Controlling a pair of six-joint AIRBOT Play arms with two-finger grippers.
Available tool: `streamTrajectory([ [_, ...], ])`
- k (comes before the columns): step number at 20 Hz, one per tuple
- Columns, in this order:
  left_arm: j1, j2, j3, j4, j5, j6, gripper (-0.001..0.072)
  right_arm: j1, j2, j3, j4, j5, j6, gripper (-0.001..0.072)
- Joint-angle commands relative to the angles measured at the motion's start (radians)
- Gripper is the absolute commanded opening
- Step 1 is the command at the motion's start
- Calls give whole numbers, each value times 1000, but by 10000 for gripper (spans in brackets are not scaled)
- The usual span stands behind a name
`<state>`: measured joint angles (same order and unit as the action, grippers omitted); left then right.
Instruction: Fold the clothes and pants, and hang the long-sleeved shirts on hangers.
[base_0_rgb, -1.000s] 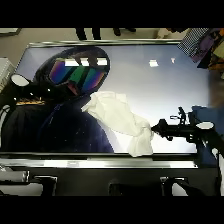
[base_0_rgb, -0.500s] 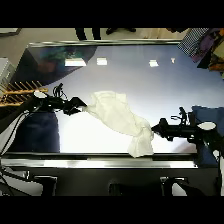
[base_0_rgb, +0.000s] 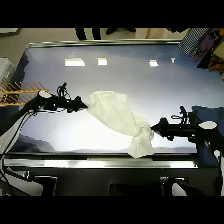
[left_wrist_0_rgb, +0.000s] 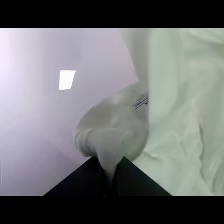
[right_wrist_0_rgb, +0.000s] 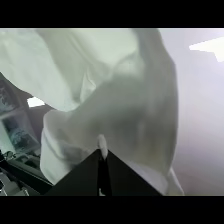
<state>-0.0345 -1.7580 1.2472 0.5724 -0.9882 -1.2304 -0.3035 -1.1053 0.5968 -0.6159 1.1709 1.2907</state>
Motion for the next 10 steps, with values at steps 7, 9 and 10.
streamTrajectory([
  [7, 132, 323, 271, 114, -43, -59, 16, 1, 184, 544, -268, -116, 45, 30],
  [9, 163, 465, 299, 206, -43, -128, 17, 1, 243, 694, -361, -126, 77, 30],
  [10, 176, 538, 300, 238, -42, -156, 16, 1, 275, 754, -398, -127, 84, 30],
])
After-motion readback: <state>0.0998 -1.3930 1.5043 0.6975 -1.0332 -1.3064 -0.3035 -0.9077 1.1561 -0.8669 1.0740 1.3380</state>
